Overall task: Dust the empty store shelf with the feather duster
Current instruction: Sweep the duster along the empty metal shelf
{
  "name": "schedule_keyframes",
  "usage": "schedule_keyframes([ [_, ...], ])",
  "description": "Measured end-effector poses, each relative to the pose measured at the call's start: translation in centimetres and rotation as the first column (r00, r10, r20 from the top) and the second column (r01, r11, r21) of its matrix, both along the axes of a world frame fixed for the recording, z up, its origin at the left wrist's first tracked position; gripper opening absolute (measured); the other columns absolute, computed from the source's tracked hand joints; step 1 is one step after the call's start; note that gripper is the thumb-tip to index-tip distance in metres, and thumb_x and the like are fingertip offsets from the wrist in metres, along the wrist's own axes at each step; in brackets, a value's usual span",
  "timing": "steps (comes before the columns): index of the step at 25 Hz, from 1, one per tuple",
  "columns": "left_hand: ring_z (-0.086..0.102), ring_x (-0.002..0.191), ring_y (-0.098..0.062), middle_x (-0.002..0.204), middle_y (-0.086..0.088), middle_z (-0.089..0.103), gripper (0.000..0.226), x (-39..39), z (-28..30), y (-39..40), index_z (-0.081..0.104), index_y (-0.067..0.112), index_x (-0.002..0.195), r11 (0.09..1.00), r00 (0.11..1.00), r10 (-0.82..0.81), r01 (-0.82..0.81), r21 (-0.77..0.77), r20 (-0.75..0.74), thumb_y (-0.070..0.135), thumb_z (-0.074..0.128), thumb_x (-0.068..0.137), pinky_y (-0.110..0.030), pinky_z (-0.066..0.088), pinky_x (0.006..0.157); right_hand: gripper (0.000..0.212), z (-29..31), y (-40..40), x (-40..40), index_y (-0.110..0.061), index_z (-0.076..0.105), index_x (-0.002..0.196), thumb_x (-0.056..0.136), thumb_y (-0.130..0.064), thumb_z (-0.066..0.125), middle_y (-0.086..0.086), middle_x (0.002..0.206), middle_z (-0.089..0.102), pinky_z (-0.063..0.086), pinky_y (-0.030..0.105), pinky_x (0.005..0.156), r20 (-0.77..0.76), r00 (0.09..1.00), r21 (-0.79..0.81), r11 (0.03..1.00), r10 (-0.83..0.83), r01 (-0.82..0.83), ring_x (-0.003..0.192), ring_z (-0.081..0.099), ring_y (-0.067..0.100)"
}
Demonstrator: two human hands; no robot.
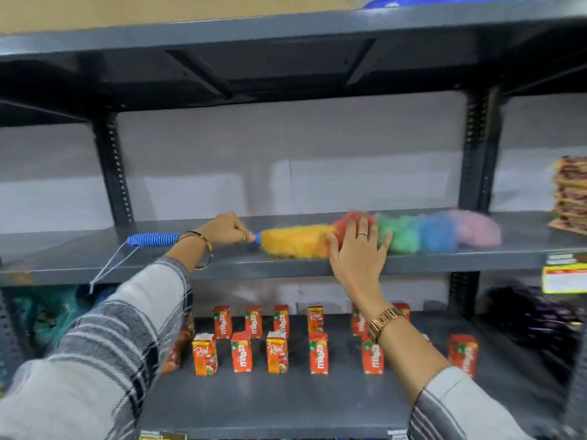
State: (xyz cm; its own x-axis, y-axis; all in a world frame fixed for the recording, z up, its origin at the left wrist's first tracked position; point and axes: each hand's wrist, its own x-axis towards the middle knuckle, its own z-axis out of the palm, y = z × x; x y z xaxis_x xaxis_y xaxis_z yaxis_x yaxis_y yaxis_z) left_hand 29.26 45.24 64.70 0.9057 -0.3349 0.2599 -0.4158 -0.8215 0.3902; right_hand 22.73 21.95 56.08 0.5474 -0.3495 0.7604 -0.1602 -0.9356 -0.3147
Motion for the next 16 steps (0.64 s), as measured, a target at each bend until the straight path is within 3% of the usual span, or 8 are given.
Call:
schedule_keyframes([
  [2, 0.058, 0.066, -0.025, 0.054, 0.002, 0.068, 0.032, 0.1, 0.5, -2.4, 0.071, 0.008, 0.063, 0.998, 1.000, 0.003, -0.005, 0.069, 0.018, 0.020, 0.058, 0.089, -0.021, 0.045, 0.060, 0.060, -0.3, -1.6, -1.1, -0.003, 0.031, 0.137, 0.094, -0.045, 0.038, 0.021, 0.149, 0.029, 0.008, 0.057, 0.112, -0.007, 1.000, -0.010, 1.000, -0.018, 0.018, 0.138, 0.022, 0.038],
  [4, 0.063, 0.098, -0.030, 0.101, -0.010, 0.072, 0.025, 0.0, 1.4, -4.9, 0.076, 0.014, 0.094, 0.995, 0.990, 0.032, -0.044, 0.093, 0.134, 0.025, 0.054, 0.089, -0.030, 0.050, 0.085, 0.060, -0.8, -3.1, -2.0, -0.003, 0.032, 0.137, 0.095, -0.045, 0.038, 0.021, 0.150, 0.026, 0.007, 0.054, 0.113, -0.020, 0.998, -0.017, 0.999, -0.052, 0.052, 0.138, 0.021, 0.038],
  [5, 0.063, 0.098, -0.030, 0.103, -0.011, 0.070, 0.025, 0.2, 1.7, -6.2, 0.076, 0.015, 0.096, 0.997, 0.986, 0.004, -0.017, 0.074, 0.166, 0.026, 0.054, 0.089, -0.030, 0.049, 0.084, 0.060, -0.9, -4.0, -2.6, -0.003, 0.032, 0.137, 0.095, -0.045, 0.038, 0.020, 0.150, 0.025, 0.007, 0.053, 0.113, -0.024, 0.997, -0.021, 0.997, -0.075, 0.074, 0.138, 0.020, 0.037],
  [7, 0.053, 0.072, -0.027, 0.073, -0.011, 0.062, 0.028, 0.4, 1.8, -7.6, 0.070, 0.014, 0.067, 0.991, 0.985, -0.134, 0.132, 0.033, 0.104, 0.022, 0.056, 0.089, -0.027, 0.042, 0.063, 0.060, -1.0, -5.2, -3.5, -0.002, 0.032, 0.137, 0.095, -0.044, 0.039, 0.021, 0.150, 0.027, 0.008, 0.053, 0.113, -0.011, 0.996, -0.036, 0.995, -0.089, 0.089, 0.138, 0.021, 0.037],
  [9, 0.041, 0.061, -0.023, 0.057, -0.009, 0.050, 0.039, 0.2, 1.2, -8.9, 0.056, 0.015, 0.050, 0.972, 0.973, -0.232, 0.232, 0.023, -0.006, 0.017, 0.057, 0.089, -0.026, 0.034, 0.062, 0.062, -1.2, -6.2, -4.2, -0.003, 0.031, 0.138, 0.093, -0.045, 0.041, 0.021, 0.149, 0.028, 0.005, 0.054, 0.114, -0.004, 0.992, -0.063, 0.990, -0.126, 0.126, 0.139, 0.020, 0.037],
  [11, 0.047, 0.067, -0.025, 0.066, -0.012, 0.054, 0.034, -0.1, 1.0, -11.7, 0.056, 0.014, 0.054, 0.978, 0.981, -0.193, 0.191, 0.089, 0.016, 0.019, 0.055, 0.087, -0.029, 0.038, 0.067, 0.067, -1.2, -7.5, -5.1, -0.007, 0.023, 0.141, 0.093, -0.051, 0.036, 0.019, 0.152, 0.023, -0.006, 0.053, 0.113, -0.052, 0.979, -0.056, 0.979, -0.199, 0.196, 0.140, 0.013, 0.036],
  [14, 0.062, 0.093, -0.035, 0.099, -0.016, 0.068, 0.026, -1.4, 1.6, -17.2, 0.072, 0.009, 0.086, 0.989, 0.957, -0.130, 0.108, 0.097, 0.257, 0.025, 0.052, 0.084, -0.034, 0.048, 0.079, 0.074, -1.5, -9.6, -5.9, -0.014, 0.012, 0.144, 0.090, -0.063, 0.025, 0.017, 0.154, 0.014, -0.011, 0.053, 0.111, -0.128, 0.947, -0.017, 0.955, -0.296, 0.296, 0.142, 0.004, 0.034],
  [16, 0.062, 0.103, -0.035, 0.115, -0.014, 0.068, 0.029, -1.8, 1.6, -18.9, 0.074, 0.014, 0.101, 0.985, 0.948, -0.167, 0.150, 0.083, 0.272, 0.026, 0.053, 0.085, -0.035, 0.049, 0.085, 0.078, -1.5, -10.2, -6.0, -0.019, 0.008, 0.145, 0.087, -0.068, 0.022, 0.017, 0.155, 0.009, -0.012, 0.054, 0.111, -0.169, 0.938, 0.010, 0.951, -0.302, 0.308, 0.142, 0.000, 0.034],
])
